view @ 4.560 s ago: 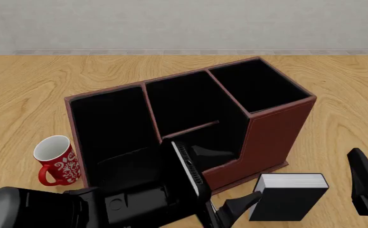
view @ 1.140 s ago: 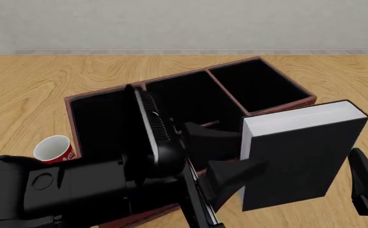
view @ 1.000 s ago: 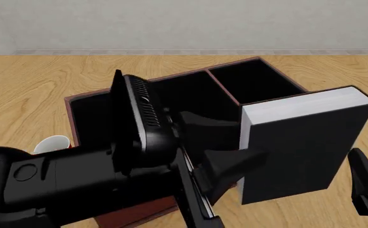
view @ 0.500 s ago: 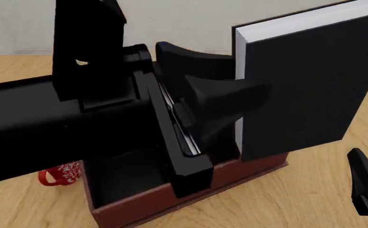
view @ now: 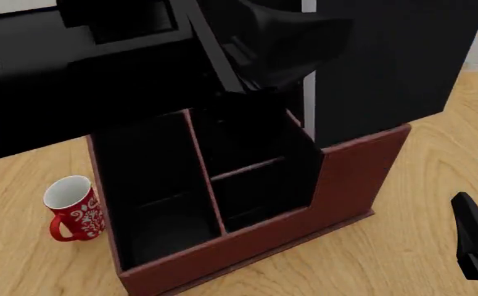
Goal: Pick up the book and place it in the right compartment of the caddy.
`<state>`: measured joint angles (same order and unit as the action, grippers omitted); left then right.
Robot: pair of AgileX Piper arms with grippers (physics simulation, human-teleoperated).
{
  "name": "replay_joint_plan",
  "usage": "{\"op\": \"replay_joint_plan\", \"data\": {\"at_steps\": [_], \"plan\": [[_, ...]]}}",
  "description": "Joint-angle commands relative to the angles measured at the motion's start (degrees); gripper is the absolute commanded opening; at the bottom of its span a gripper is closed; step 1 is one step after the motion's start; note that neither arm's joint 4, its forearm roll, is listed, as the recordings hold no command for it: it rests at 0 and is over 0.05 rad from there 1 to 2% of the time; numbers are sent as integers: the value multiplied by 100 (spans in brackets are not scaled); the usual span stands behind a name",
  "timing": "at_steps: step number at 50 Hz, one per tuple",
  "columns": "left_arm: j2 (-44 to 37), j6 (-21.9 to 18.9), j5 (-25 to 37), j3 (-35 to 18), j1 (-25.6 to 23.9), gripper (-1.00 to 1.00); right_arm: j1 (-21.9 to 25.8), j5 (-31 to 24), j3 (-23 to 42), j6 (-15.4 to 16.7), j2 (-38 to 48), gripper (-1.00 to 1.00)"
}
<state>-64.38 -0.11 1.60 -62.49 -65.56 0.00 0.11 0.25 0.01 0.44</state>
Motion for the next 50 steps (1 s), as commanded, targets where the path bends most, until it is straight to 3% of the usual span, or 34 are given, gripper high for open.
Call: {"op": "replay_joint_plan", "data": {"at_steps": [1,20,38,50], "plan": [[-154,-278,-122,-271,226,-100,1,0,0,-1,0,100],[-1060,-586,-402,-702,271,-100,1,0,0,0,0,100],[-1338,-1026,-861,-555,542,-100,1,0,0,0,1,100],[-1642,-1054,-1069,-510,725,-100,0,0,0,0,0,100]]}}
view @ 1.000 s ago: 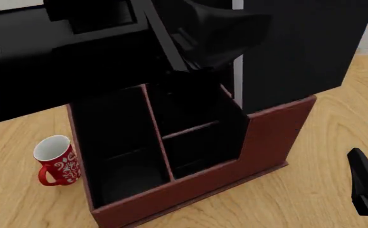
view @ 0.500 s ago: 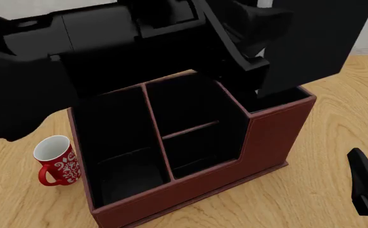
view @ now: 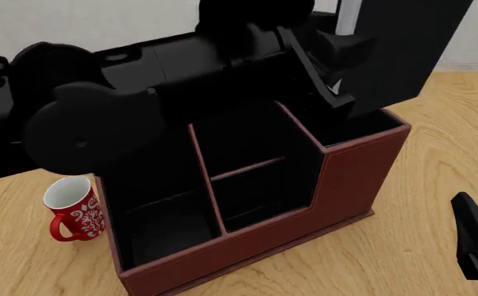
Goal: Pick up the book and place it in the right compartment of the caddy.
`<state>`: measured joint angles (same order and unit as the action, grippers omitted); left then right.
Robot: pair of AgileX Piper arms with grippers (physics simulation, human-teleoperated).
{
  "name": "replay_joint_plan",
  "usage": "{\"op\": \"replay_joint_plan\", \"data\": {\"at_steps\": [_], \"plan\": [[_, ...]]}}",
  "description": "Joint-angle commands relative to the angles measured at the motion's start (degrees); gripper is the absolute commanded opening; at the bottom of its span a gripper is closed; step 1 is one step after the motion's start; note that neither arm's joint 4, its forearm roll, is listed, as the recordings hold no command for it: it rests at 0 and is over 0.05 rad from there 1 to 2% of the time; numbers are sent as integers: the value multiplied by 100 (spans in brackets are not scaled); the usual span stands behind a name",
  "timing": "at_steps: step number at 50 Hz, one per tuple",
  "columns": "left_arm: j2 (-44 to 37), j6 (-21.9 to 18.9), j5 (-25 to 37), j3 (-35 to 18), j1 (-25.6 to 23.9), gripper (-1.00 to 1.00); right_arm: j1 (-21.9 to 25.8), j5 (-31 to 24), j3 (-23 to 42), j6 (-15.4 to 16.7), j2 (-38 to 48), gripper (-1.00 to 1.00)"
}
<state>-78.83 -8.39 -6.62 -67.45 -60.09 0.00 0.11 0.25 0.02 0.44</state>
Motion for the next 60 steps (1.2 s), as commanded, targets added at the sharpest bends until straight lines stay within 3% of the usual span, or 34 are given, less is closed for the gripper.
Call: {"op": "replay_joint_plan", "data": {"at_steps": [1,52,60], "plan": [[-198,-226,-247,-14,178,-100,0,0,0,-1,0,100],[-331,-120,-297,-46,264,-100,-1,0,0,0,0,100],[-462,-207,-185,-267,363,-100,-2,0,0,-1,1,100]]}}
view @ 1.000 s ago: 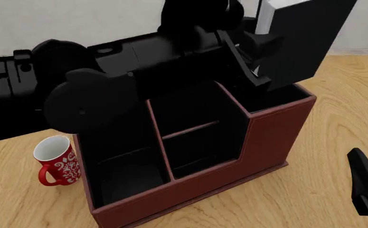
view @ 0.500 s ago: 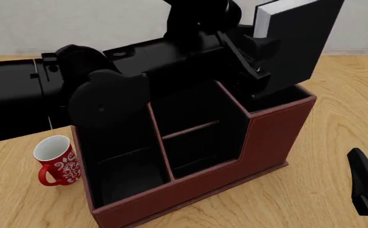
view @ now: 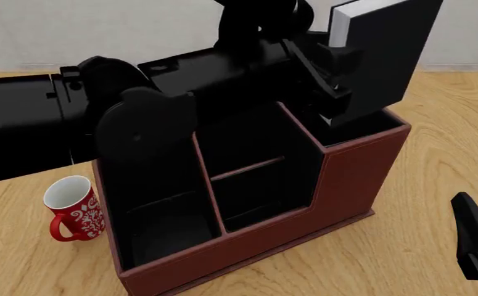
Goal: Pick up the book and place it in the right compartment of the caddy.
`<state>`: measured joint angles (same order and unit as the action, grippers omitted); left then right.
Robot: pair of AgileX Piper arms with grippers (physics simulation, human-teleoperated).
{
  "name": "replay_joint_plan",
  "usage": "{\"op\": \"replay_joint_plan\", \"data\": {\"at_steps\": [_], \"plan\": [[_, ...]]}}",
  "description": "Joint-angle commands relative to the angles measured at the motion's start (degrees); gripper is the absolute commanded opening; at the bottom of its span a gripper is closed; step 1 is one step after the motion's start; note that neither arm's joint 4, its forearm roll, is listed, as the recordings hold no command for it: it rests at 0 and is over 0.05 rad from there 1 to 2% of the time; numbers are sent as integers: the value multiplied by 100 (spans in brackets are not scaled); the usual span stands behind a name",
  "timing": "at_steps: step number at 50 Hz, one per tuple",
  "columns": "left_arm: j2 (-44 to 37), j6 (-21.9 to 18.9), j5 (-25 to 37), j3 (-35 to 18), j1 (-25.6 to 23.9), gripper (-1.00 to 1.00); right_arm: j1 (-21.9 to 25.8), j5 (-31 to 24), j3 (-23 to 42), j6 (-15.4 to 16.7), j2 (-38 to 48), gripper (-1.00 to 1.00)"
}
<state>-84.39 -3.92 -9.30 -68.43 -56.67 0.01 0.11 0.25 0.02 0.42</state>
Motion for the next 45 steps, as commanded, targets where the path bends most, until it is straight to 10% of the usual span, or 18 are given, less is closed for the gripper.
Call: {"op": "replay_joint_plan", "data": {"at_steps": [1,45], "plan": [[85,-648,110,-213,38,-100,-2,0,0,0,2,100],[-720,-481,298,-889,706,-100,-1,0,0,1,1,100]]}}
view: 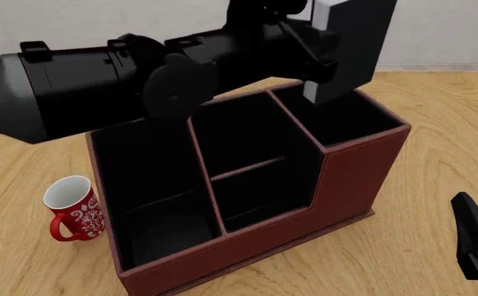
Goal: Pick up the book and place it in the right compartment of the caddy.
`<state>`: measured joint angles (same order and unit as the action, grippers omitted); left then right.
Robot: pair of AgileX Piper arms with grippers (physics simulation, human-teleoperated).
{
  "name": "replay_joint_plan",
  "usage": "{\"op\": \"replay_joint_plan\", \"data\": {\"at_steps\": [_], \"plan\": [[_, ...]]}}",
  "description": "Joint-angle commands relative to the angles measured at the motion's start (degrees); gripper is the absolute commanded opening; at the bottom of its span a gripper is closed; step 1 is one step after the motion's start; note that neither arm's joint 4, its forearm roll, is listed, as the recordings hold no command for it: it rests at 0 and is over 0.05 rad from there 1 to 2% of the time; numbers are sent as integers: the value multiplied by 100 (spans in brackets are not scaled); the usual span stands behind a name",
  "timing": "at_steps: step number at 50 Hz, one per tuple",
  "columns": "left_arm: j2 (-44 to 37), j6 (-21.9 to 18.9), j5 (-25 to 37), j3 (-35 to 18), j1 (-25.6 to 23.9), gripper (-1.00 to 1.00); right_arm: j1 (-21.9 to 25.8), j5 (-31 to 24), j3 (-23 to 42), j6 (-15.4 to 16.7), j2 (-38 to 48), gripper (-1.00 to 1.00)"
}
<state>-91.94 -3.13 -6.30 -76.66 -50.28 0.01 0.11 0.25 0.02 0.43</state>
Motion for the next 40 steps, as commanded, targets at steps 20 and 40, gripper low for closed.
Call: {"op": "replay_joint_plan", "data": {"at_steps": [20,40], "plan": [[-229,-447,-52,-79,336,-100,-1,0,0,0,2,100],[-632,-346,-176,-60,337,-100,0,0,0,0,2,100]]}}
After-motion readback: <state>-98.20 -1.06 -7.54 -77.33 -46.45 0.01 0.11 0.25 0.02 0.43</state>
